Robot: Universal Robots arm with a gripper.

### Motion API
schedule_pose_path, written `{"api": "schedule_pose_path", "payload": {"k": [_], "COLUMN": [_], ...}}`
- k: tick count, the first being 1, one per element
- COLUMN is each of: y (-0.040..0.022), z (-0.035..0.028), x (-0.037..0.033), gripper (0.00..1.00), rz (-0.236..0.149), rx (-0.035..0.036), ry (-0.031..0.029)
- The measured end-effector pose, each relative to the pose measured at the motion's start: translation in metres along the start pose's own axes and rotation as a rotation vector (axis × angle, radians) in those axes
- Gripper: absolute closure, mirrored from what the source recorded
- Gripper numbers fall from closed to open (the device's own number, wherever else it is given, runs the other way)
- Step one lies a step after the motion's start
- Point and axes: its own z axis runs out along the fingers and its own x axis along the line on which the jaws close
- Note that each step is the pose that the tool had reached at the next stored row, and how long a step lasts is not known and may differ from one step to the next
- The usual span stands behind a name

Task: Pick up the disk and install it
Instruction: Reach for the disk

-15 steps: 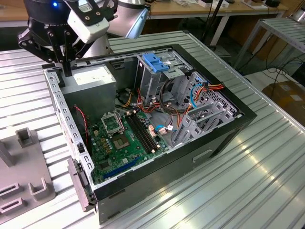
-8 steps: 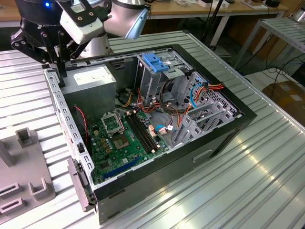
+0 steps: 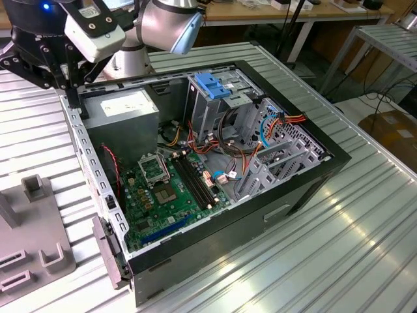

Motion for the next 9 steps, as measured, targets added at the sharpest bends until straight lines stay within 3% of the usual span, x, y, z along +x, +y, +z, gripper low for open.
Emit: {"api": "schedule_pose_path", "payload": {"k": [9], "y": [-0.0012], "z": [-0.0004], "x": [0.0153], "gripper": [0.90], "rz": [0.000], "rx": [0.0000], "ry": [0.0000]}}
